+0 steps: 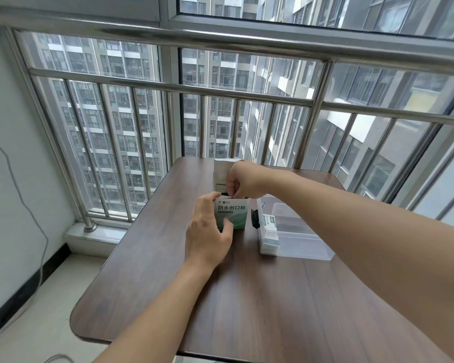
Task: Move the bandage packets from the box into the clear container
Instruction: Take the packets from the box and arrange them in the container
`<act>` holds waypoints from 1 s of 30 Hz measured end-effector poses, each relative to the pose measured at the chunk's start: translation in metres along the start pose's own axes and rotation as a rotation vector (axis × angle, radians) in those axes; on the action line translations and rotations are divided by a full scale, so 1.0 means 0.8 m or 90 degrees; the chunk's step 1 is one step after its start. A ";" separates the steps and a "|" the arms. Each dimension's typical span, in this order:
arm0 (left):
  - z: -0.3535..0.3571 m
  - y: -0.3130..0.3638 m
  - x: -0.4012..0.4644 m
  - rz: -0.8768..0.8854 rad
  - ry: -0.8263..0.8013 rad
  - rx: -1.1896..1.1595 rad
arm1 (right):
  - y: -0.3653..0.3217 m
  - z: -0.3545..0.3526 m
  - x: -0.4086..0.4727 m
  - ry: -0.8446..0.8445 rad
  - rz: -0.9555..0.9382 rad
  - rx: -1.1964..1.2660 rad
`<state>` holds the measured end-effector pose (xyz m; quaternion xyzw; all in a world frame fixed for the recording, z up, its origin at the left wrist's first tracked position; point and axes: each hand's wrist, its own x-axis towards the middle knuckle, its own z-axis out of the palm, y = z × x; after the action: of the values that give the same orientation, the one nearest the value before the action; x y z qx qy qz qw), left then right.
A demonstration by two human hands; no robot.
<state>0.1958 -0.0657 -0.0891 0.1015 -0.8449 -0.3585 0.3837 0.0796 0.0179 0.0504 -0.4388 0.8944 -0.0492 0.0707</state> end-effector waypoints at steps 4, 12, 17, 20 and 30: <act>0.000 0.000 -0.001 -0.001 0.000 -0.007 | -0.001 0.000 0.000 -0.011 -0.005 -0.016; 0.000 0.000 -0.001 0.022 0.005 -0.002 | -0.002 0.001 -0.003 0.017 -0.007 0.012; 0.000 0.000 -0.001 0.025 0.007 -0.003 | 0.001 0.003 -0.007 0.053 -0.027 0.044; 0.001 -0.001 -0.001 0.026 0.007 -0.001 | 0.003 0.011 -0.004 0.088 -0.012 0.047; 0.000 -0.001 0.000 0.028 0.011 -0.010 | -0.004 0.007 0.005 -0.008 0.015 -0.038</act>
<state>0.1961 -0.0662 -0.0896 0.0833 -0.8406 -0.3559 0.3997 0.0804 0.0123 0.0452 -0.4302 0.9003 -0.0190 0.0640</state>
